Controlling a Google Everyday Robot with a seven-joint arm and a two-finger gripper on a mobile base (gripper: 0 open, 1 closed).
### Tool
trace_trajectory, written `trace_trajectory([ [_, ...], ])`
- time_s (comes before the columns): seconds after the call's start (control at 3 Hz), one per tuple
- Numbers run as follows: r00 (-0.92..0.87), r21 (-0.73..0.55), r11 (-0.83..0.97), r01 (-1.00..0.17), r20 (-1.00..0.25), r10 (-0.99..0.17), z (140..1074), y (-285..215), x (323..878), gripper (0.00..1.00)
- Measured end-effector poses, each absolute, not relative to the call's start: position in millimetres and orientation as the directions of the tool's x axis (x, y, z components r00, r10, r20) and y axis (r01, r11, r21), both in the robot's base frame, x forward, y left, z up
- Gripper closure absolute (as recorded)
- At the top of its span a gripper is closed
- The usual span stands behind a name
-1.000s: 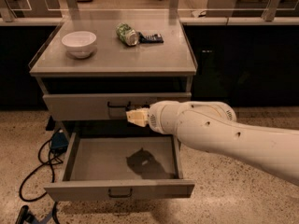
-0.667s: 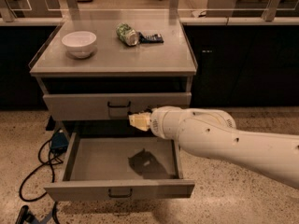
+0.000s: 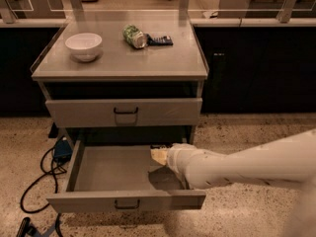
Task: Place rxbar chocolate into middle drawer
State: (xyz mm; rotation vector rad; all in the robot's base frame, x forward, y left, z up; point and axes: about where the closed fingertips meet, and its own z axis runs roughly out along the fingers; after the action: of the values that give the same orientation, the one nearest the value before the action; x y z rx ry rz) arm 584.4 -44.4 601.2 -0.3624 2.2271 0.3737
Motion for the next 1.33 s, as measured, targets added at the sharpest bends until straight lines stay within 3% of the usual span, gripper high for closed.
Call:
trace_trajectory([
  [1.0, -0.569, 0.082, 0.923, -0.376, -0.807, -0.16, 573, -40, 614, 1.0],
  [1.33, -0.522, 0.035, 0.91, -0.413, -0.828, -0.205, 544, -9, 627, 1.0],
])
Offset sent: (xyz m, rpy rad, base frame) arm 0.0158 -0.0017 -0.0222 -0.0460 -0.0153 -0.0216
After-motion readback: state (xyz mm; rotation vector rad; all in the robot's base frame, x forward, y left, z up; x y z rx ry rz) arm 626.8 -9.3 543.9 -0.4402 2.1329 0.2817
